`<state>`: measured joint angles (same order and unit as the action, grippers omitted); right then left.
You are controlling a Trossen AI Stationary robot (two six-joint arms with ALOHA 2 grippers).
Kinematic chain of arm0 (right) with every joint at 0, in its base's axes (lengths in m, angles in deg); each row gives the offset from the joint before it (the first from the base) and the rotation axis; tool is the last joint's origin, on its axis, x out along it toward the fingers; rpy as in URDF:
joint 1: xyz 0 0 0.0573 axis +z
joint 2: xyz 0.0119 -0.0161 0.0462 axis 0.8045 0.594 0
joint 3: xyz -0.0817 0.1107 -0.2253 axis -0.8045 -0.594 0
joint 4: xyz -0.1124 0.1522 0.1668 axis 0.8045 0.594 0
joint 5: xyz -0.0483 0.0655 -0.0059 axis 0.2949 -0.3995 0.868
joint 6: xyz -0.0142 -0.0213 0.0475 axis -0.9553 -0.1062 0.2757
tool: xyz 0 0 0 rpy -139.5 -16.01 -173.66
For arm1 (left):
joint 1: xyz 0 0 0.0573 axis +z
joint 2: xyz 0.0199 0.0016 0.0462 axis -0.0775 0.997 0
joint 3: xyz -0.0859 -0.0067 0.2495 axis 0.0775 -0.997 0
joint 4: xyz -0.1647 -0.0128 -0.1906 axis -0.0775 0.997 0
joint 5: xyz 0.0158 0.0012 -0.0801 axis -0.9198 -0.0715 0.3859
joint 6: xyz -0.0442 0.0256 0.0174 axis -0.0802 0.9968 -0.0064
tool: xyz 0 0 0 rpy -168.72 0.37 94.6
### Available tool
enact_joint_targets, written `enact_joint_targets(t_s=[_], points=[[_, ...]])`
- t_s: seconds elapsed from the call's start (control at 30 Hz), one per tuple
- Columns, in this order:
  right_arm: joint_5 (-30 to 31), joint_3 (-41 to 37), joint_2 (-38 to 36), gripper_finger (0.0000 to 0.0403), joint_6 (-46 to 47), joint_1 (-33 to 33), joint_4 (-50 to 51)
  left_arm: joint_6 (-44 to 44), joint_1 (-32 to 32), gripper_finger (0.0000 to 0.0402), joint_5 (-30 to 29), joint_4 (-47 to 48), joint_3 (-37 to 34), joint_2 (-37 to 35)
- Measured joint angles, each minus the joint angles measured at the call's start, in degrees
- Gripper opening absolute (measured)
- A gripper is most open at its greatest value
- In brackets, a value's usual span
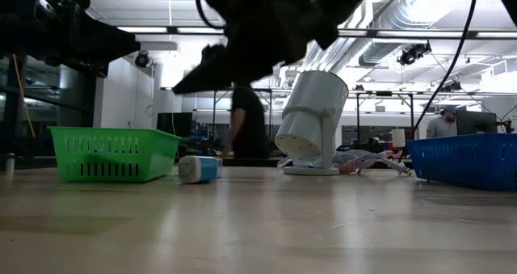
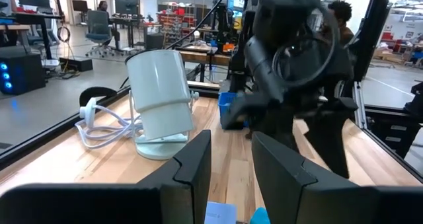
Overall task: Pick & Place Office items
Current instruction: Put the blue charger adapter into the blue bin
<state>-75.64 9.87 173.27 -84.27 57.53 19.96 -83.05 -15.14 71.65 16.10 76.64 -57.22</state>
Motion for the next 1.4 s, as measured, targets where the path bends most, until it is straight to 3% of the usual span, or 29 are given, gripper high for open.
enact_joint_targets(t_s=[0.47,1.07,1.4], points=[[-2.76,0.05,5.85,0.0270,0.28,-2.85,0.36,0.00,0.01,0.0103,0.00,-0.05,0.00,-0.04],[-3.28,0.03,5.88,0.0270,0.48,-4.39,4.01,-0.02,0.01,0.0103,-0.02,-0.03,0.00,-0.06],[-3.79,0.09,9.23,0.0270,0.61,-4.76,0.32,0.00,0.01,0.0103,0.00,-0.43,0.00,-0.08]])
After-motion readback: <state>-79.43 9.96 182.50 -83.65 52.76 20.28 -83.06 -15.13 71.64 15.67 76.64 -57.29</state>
